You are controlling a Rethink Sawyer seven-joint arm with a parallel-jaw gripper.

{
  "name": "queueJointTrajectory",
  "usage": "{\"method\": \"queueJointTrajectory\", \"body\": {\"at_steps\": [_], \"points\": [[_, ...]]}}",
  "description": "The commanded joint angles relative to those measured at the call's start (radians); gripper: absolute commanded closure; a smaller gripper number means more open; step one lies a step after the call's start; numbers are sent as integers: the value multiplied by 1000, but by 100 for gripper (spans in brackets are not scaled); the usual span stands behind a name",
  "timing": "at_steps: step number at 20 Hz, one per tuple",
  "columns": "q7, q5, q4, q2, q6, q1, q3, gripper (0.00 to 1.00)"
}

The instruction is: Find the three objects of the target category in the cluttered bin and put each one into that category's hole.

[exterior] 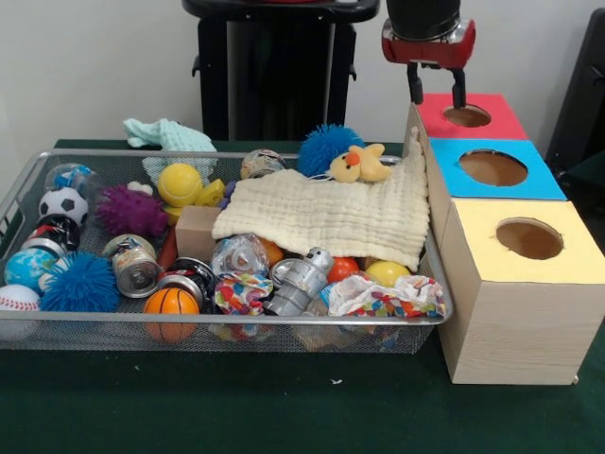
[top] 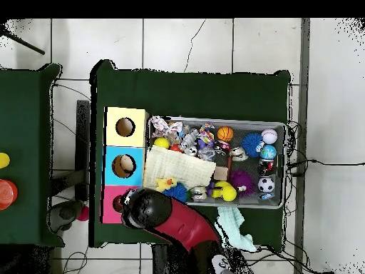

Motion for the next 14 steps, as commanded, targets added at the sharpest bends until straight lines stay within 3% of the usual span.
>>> {"method": "queueJointTrajectory", "body": {"at_steps": [1,9,14], "points": [[115,-119,-134,48,-38,34,-82,0],[82,-277,-219,88,-137,59,-148,0],[78,-343,-241,101,-177,45,-143,0]]}}
